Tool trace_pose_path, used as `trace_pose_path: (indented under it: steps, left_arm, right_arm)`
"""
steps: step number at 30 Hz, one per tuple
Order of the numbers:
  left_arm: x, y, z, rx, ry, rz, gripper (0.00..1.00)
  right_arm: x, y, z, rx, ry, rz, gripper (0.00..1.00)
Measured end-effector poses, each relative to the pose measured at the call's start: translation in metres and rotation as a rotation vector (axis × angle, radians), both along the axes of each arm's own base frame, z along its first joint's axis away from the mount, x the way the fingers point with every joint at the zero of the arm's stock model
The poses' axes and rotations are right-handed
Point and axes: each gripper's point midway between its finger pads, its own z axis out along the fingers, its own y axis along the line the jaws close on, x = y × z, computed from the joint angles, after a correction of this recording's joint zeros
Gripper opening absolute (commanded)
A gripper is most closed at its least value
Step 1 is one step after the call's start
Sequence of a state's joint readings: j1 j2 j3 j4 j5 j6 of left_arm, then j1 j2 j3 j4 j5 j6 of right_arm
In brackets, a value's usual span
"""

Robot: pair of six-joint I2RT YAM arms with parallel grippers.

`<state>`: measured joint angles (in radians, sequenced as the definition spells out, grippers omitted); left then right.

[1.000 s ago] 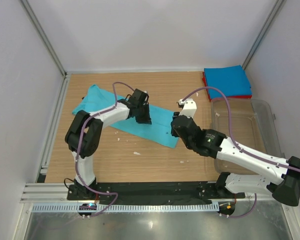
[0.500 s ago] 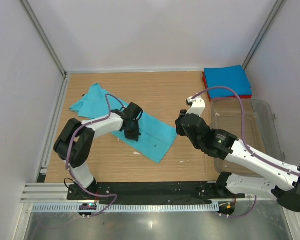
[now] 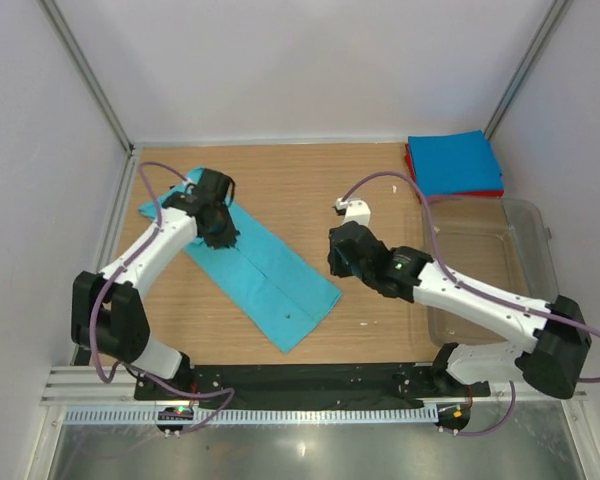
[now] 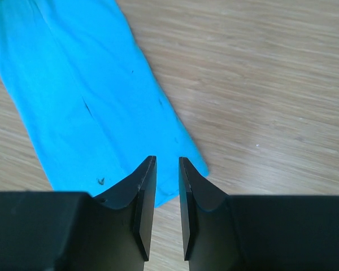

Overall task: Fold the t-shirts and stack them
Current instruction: Fold the tshirt

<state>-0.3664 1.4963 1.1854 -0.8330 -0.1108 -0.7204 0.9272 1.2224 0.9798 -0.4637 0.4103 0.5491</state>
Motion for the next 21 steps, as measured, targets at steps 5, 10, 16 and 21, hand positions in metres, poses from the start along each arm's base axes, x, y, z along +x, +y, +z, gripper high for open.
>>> trace_pose_path:
  steps: [5,10,16,21]
  left_arm:
    - [0.066,0.071,0.002,0.013,-0.040,0.214,0.09]
    - [0.110,0.119,-0.038,0.048,0.041,0.323,0.07]
    - [0.156,0.145,-0.074,0.086,0.078,0.354,0.07]
    - [0.170,0.162,-0.090,0.099,0.094,0.379,0.07]
  right_arm:
    - [0.002,0.019,-0.039,-0.043,0.083,0.079,0.41]
    - [0.017,0.016,-0.068,-0.044,0.180,0.114,0.44]
    - [0.020,0.000,-0.109,-0.089,0.323,0.143,0.45]
    - [0.007,0.005,-0.126,-0.090,0.387,0.220,0.43]
